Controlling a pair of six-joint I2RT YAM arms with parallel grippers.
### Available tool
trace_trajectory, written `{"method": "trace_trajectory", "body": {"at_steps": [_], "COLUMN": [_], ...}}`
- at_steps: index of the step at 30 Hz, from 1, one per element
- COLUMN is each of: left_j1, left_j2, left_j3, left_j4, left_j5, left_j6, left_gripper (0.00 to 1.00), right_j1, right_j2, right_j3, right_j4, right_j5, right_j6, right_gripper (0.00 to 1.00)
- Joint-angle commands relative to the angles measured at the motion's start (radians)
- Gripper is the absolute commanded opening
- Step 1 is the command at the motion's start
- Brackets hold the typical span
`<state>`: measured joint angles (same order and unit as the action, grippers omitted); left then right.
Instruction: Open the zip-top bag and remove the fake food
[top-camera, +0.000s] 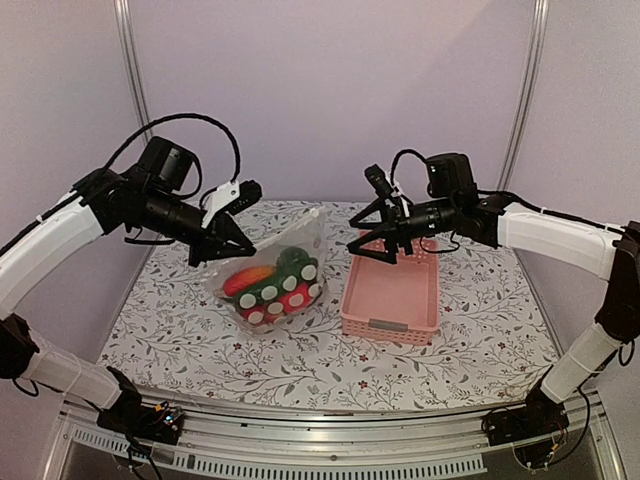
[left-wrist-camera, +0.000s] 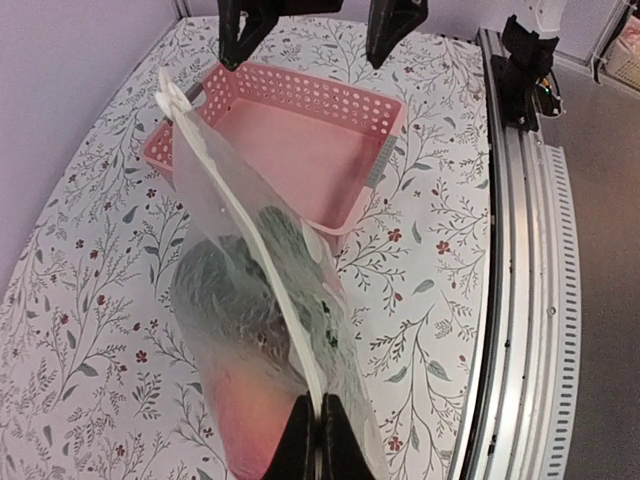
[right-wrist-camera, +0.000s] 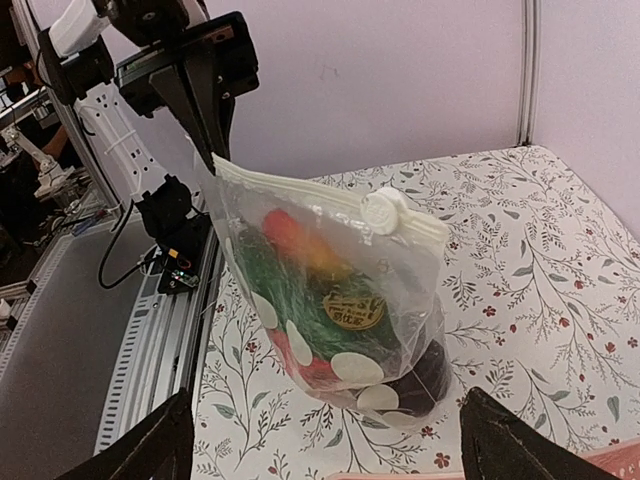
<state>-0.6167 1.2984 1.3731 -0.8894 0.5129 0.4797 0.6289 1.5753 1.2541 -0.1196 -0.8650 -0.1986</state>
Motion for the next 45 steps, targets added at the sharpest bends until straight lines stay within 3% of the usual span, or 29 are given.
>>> {"method": "trace_trajectory", "body": {"at_steps": [1,8,14,16,19,24,28,33,39,45], "left_j1": [-0.063,-0.105,-0.108,-0.107,-0.108,-0.105,-0.1,-0.1,-0.098,-0.098], "left_j2": [-0.049,-0.088,-0.133,-0.15,-0.156,-0.147,-0.15,-0.166,-0.171,-0.173], "left_j3": [-0.055,-0.144,-0.206,-0.227,-0.245,-0.253,-0.259,-0.268,-0.278,-0.293], "left_j4": [0.035,0.078,0.132,0.164,0.182,0.182,0.209,0.241,0.253,0.288], "left_j5": [-0.062,-0.113,-0.18,-0.2,-0.231,-0.265,-0.281,-0.287,-0.279,-0.279], "left_j6": [0.102,0.143,0.144,0.142,0.15,0.173,0.191,0.204,0.203,0.186], "left_gripper": [0.0,0.0,0.0,0.0,0.0,0.0,0.0,0.0,0.0,0.0], "right_j1": [0.021,0.05,0.111,0.123,0.131,0.135,0.135,0.135,0.134,0.134], "right_j2": [0.062,0.178,0.208,0.207,0.199,0.158,0.115,0.116,0.165,0.176], "right_j3": [0.031,0.052,0.05,0.036,0.016,-0.013,-0.039,-0.112,-0.138,-0.114], "right_j4": [0.137,0.249,0.256,0.256,0.261,0.254,0.247,0.258,0.335,0.388], "right_j5": [-0.063,-0.093,-0.113,-0.114,-0.121,-0.104,-0.097,-0.055,-0.039,-0.03], "right_j6": [-0.013,0.002,-0.002,0.0,0.015,0.029,0.041,0.032,0.064,0.112], "right_gripper": [0.91,0.88,0.54,0.51,0.54,0.75,0.81,0.81,0.68,0.33]}}
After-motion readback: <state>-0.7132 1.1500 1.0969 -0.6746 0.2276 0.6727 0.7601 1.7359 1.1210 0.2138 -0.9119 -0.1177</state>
